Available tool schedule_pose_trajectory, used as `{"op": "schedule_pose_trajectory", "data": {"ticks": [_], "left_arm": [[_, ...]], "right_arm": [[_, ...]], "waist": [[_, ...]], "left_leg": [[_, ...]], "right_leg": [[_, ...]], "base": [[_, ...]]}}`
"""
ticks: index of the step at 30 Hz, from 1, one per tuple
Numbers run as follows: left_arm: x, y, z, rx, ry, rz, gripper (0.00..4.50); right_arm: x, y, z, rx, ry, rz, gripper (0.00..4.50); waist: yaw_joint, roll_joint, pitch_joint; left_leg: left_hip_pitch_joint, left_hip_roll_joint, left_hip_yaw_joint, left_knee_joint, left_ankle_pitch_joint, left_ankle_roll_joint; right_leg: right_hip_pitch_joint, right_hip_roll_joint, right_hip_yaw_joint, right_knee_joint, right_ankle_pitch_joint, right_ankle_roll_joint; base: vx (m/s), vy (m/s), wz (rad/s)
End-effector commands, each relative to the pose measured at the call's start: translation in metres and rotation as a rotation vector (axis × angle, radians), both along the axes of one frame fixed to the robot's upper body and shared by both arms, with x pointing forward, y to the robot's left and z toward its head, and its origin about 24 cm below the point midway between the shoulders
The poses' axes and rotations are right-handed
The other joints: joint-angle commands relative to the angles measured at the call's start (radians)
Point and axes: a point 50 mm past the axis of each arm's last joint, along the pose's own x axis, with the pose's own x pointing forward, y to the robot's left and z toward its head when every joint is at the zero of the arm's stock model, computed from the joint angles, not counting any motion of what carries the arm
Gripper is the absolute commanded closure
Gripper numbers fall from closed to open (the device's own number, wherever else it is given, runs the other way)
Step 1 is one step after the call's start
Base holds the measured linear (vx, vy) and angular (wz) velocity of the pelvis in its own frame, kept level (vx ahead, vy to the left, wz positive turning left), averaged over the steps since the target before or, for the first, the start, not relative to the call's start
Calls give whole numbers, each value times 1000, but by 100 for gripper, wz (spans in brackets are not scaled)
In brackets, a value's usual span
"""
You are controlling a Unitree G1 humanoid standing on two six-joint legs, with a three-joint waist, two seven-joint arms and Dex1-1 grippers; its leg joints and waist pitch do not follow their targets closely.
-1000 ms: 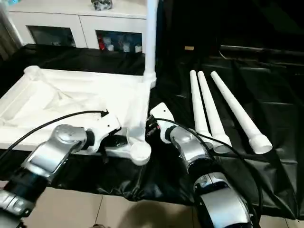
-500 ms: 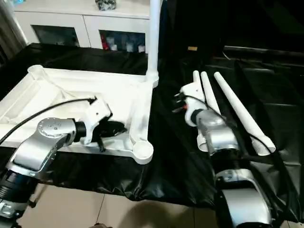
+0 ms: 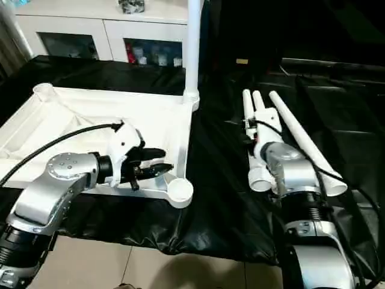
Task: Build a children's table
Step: Pick table leg
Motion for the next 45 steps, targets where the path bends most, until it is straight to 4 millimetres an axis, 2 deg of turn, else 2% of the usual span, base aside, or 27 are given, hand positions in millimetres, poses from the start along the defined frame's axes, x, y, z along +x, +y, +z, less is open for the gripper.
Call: {"op": "schedule_pose_trajectory", "data": {"ticks": [1,6,8,12,17,22,26,40,45], "left_arm": [[-4,-3,0,-1,7,-12,199],[-5,-4,-1,3,13,-16,137],[-5,-4,-1,4,13,-15,137],[-5,-4,-1,7,14,-14,99],[-5,-4,0,8,12,-14,72],[-5,-4,1,14,6,-17,29],[-5,-5,2,23,-8,-29,6],[-5,-6,5,27,-9,-56,6],[-4,-7,4,25,-7,-58,6]], "right_arm": [[-3,-4,1,-2,3,-28,230],[-2,-6,1,-14,7,-52,169],[-1,-7,1,-12,8,-63,169],[0,-9,3,8,4,-86,125],[1,-15,3,-28,7,-131,92],[1,-11,-1,-19,92,-113,45],[2,-5,-4,20,126,-94,41],[11,6,4,72,115,-34,41],[8,10,-4,112,230,-7,41]], "waist": [[2,-8,-79],[2,-9,-76],[2,-10,-76],[2,-9,-78],[2,-9,-79],[1,-9,-79],[1,-9,-79],[4,-10,-80],[4,-11,-80]], "left_leg": [[14,22,-3,-59,-139,9],[16,21,-2,-59,-152,5],[16,21,-3,-59,-151,4],[15,20,-2,-58,-138,6],[15,19,-2,-57,-135,3],[13,18,-3,-56,-133,6],[15,20,-3,-57,-142,4],[14,20,-2,-55,-127,6],[14,20,-2,-55,-129,7]], "right_leg": [[57,-65,49,-74,-140,-189],[55,-66,49,-78,-171,-183],[55,-66,49,-78,-175,-180],[57,-65,49,-75,-153,-180],[57,-64,48,-74,-145,-184],[60,-64,47,-72,-134,-186],[58,-65,47,-73,-148,-189],[60,-66,48,-68,-122,-197],[60,-65,47,-69,-131,-201]], "base": [[0,0,0],[0,0,0],[0,0,0],[0,0,0],[0,0,0],[0,0,0],[0,0,0],[0,0,0],[0,0,0]]}}
